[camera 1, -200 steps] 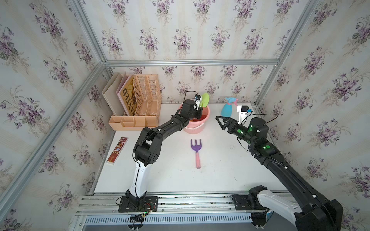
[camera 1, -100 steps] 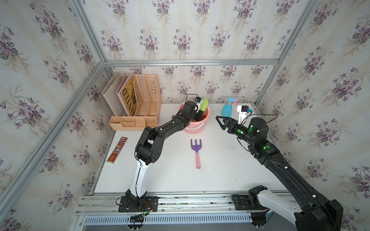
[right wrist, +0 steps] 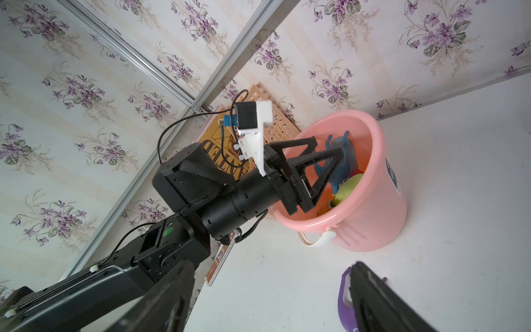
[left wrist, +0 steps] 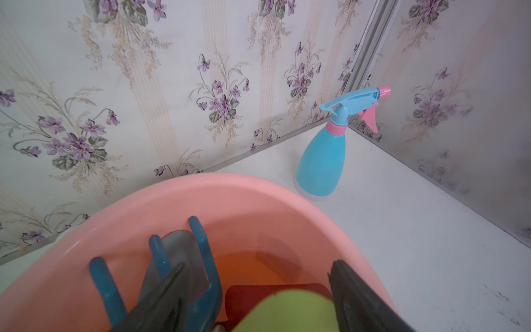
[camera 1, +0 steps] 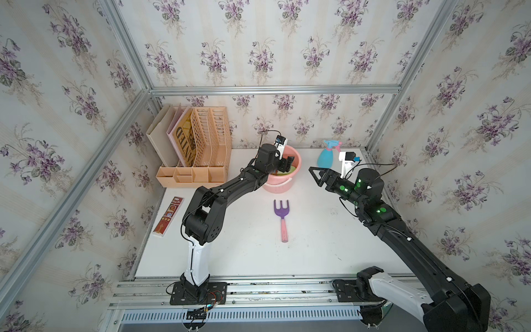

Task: Organize the gardening tools
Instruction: Place the gardening tool in the container, then pick up the gardening tool from the center of the board.

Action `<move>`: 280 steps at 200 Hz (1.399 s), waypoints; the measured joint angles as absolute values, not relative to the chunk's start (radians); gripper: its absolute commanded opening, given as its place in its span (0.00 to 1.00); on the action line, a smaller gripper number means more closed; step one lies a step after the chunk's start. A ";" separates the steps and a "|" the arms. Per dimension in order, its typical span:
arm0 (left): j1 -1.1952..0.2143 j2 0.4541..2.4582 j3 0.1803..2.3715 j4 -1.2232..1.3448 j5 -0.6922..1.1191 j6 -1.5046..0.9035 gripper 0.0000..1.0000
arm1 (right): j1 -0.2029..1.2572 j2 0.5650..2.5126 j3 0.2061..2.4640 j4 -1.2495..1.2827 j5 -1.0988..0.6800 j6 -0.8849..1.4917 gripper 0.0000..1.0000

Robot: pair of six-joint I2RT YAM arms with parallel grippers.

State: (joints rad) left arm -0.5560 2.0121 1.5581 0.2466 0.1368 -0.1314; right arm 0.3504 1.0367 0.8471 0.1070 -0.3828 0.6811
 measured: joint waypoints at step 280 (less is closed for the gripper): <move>-0.349 1.211 0.787 0.194 0.435 -0.324 0.91 | 0.770 1.650 0.945 -0.274 -0.167 0.530 0.63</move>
